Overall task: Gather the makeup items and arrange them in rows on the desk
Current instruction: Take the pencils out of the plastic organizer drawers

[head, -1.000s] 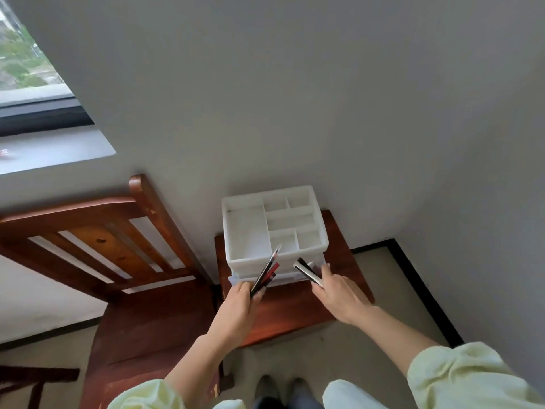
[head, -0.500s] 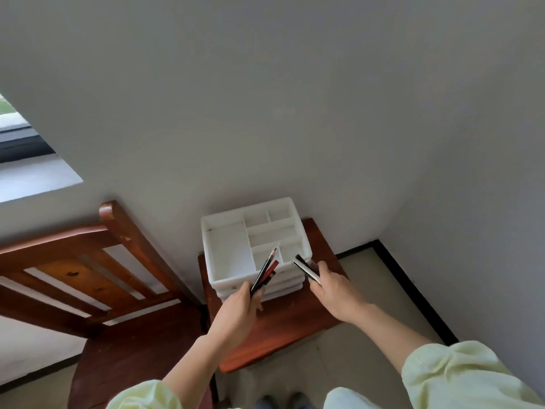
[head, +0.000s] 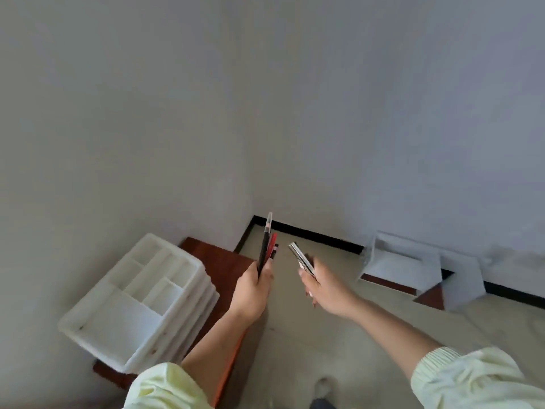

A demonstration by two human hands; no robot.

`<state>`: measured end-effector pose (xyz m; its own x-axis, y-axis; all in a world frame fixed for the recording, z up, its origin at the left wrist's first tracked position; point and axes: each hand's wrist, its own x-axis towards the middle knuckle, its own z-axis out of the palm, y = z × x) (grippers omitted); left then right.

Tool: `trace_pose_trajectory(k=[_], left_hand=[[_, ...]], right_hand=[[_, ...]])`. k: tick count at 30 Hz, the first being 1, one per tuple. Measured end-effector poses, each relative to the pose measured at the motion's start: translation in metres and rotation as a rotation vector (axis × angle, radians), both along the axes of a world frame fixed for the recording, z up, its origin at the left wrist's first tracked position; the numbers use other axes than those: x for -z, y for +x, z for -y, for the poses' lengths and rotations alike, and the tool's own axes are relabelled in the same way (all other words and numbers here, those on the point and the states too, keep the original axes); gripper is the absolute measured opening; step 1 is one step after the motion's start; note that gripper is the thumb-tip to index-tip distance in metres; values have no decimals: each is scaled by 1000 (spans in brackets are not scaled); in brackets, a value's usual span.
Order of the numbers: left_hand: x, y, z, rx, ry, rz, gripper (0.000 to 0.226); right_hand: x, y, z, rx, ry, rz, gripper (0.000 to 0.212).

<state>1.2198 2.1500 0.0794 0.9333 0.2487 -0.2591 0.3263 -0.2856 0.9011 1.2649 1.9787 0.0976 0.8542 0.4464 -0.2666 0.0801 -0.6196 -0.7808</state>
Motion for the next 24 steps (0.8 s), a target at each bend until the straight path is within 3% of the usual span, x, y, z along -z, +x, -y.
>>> trace_pose_trajectory(k=[9, 13, 24], left_hand=[[15, 11, 199, 484, -26, -112, 42], [2, -14, 309, 684, -2, -60, 40], [-16, -206, 642, 1216, -21, -34, 36]], right_hand=[[-15, -95, 210, 612, 8, -106, 15], [-17, -159, 302, 835, 41, -108, 22], [-24, -398, 566, 1348, 100, -82, 21]])
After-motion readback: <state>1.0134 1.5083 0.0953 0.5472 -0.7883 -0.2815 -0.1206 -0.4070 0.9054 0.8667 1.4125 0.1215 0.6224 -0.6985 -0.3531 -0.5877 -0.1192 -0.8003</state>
